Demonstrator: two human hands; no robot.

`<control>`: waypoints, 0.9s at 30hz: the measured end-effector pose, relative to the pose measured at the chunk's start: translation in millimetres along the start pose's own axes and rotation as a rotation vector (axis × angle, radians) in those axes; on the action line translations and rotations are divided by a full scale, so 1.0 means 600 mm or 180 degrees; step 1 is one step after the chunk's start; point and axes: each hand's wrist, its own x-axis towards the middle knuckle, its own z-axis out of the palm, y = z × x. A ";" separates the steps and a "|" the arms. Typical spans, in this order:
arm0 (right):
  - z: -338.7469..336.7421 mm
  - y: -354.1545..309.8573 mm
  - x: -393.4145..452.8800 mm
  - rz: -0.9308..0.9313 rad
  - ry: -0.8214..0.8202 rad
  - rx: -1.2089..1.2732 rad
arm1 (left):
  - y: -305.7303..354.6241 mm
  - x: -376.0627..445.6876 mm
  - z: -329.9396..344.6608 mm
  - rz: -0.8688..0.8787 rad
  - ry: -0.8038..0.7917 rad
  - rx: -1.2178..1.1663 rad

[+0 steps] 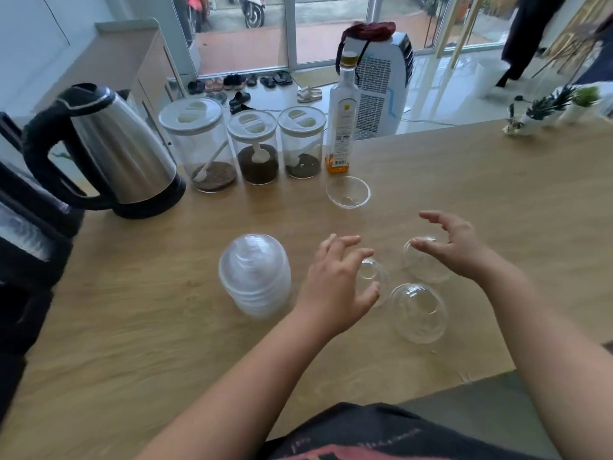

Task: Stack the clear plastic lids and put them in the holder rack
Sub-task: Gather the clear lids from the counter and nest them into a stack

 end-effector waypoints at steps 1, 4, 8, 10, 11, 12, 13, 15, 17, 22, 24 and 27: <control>0.003 0.016 -0.006 0.0066 -0.0055 -0.0092 | -0.005 0.009 0.015 -0.0079 -0.0172 0.0039; 0.023 0.051 -0.019 0.0162 -0.0157 -0.0361 | -0.024 0.028 0.046 -0.0203 -0.0520 0.0313; 0.044 0.076 -0.023 0.0250 0.0029 -0.0429 | -0.043 0.035 0.063 -0.0282 -0.0827 0.0341; 0.047 0.079 -0.023 0.0291 0.0095 -0.0351 | -0.049 0.035 0.066 -0.0314 -0.0857 0.0219; 0.047 0.078 -0.022 0.0322 0.0114 -0.0343 | -0.051 0.035 0.065 -0.0315 -0.0837 0.0146; 0.046 0.074 -0.021 0.0334 0.0130 -0.0352 | -0.051 0.033 0.062 -0.0296 -0.0804 0.0098; 0.046 0.068 -0.021 0.0329 0.0154 -0.0349 | -0.048 0.031 0.057 -0.0268 -0.0744 0.0071; 0.042 0.048 -0.021 0.0249 0.0267 -0.0248 | -0.036 0.024 0.035 -0.0163 -0.0502 0.0027; 0.038 0.021 -0.019 0.0067 0.0439 -0.0051 | -0.018 0.016 -0.001 -0.0015 -0.0164 -0.0048; 0.045 -0.066 -0.006 -0.0465 0.0547 0.0449 | 0.009 -0.020 -0.113 0.0099 0.0542 -0.0309; 0.053 -0.104 -0.002 -0.0697 0.0500 0.0587 | 0.003 -0.039 -0.155 0.0062 0.0885 -0.0269; 0.069 -0.158 0.000 -0.1018 0.0392 0.0759 | -0.027 -0.068 -0.202 -0.0310 0.1241 -0.0152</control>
